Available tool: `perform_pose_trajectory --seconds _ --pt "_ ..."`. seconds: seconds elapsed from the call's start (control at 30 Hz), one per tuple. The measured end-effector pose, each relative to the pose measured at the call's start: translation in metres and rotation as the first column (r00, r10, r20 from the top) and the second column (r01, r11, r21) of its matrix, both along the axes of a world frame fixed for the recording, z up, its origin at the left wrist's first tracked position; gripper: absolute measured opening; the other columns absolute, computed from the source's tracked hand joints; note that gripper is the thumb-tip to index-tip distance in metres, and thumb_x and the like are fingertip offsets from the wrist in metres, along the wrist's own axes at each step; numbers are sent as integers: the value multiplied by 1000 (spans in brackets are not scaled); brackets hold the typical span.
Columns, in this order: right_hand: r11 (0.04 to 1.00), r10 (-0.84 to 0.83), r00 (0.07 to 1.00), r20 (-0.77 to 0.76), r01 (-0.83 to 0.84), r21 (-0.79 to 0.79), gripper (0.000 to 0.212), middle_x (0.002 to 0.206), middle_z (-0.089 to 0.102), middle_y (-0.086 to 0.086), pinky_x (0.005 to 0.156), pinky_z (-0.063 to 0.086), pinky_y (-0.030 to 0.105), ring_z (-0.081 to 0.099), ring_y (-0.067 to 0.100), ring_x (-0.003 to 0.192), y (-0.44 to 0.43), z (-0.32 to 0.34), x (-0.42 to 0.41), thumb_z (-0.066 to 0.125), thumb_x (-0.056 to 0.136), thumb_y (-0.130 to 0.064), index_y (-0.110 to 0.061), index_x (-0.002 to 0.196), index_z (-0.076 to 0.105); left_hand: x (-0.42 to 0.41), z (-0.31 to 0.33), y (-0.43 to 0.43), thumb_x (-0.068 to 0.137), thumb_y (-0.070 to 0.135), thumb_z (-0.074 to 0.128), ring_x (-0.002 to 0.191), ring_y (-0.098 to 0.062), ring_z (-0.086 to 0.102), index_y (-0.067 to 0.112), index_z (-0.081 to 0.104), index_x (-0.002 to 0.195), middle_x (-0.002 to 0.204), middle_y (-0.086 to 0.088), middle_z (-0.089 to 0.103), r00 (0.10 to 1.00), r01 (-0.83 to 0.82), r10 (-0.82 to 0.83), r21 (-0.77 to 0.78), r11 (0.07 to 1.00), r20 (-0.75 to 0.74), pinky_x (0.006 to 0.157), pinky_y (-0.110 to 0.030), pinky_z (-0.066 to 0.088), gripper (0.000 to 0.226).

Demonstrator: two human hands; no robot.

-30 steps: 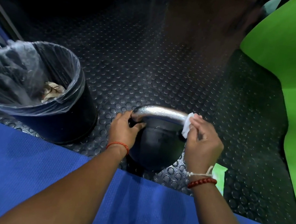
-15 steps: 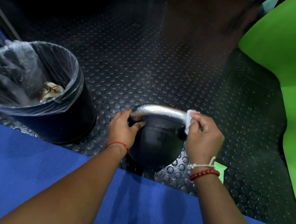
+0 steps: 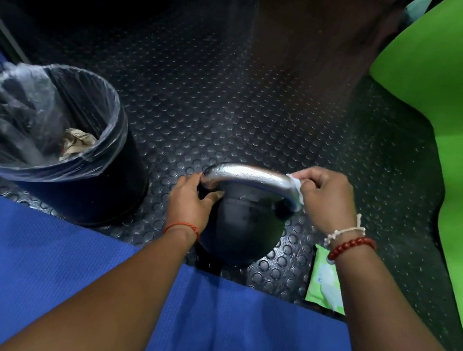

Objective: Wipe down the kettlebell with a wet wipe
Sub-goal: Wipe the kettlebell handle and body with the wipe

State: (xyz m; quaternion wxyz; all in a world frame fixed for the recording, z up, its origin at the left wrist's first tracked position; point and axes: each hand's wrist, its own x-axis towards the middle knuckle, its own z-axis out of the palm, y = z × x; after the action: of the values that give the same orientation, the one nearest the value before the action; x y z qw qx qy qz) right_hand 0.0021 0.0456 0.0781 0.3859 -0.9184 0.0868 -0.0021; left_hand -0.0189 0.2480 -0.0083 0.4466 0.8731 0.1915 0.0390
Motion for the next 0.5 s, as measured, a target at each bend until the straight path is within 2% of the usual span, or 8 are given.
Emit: perform_pose_trajectory --seconds 0.07,0.2,0.3,0.4,0.5 --pt "999 40 999 27 -39 -38 25 66 64 -8 33 28 10 40 6 41 1 2 -3 53 91 -7 -24 88 72 0 -1 0 79 31 74 85 -13 49 18 62 93 96 5 50 1000 -4 4 5 1000 5 78 -21 37 23" --pt "997 80 992 -96 -80 6 29 60 60 -5 33 28 13 37 7 39 -3 7 8 49 92 -6 -21 85 72 0 -3 0 78 32 74 86 -15 52 19 61 91 95 4 50 1000 -5 5 2 1000 6 79 -23 40 22" --pt "992 124 988 -91 -127 -27 30 60 61 -9 34 28 12 39 6 40 -2 9 9 50 91 -6 -23 84 73 1 -3 0 79 32 74 88 -16 52 20 59 89 95 4 50 1000 -4 4 6 1000 5 82 -26 43 21" --pt "987 162 972 -172 -163 6 35 51 58 -11 33 28 13 38 1 34 -4 15 15 47 92 -4 -24 77 71 1 -1 -1 80 32 73 87 -15 51 24 55 86 95 5 49 1000 -3 3 -1 1000 -14 82 -24 42 21" --pt "973 204 961 -186 -219 -66 37 51 54 -10 33 27 11 36 4 37 3 20 22 44 91 -1 -22 79 72 0 -1 -1 80 32 73 88 -15 51 26 53 85 96 5 49 1000 -3 3 4 1000 -20 82 -25 42 21"
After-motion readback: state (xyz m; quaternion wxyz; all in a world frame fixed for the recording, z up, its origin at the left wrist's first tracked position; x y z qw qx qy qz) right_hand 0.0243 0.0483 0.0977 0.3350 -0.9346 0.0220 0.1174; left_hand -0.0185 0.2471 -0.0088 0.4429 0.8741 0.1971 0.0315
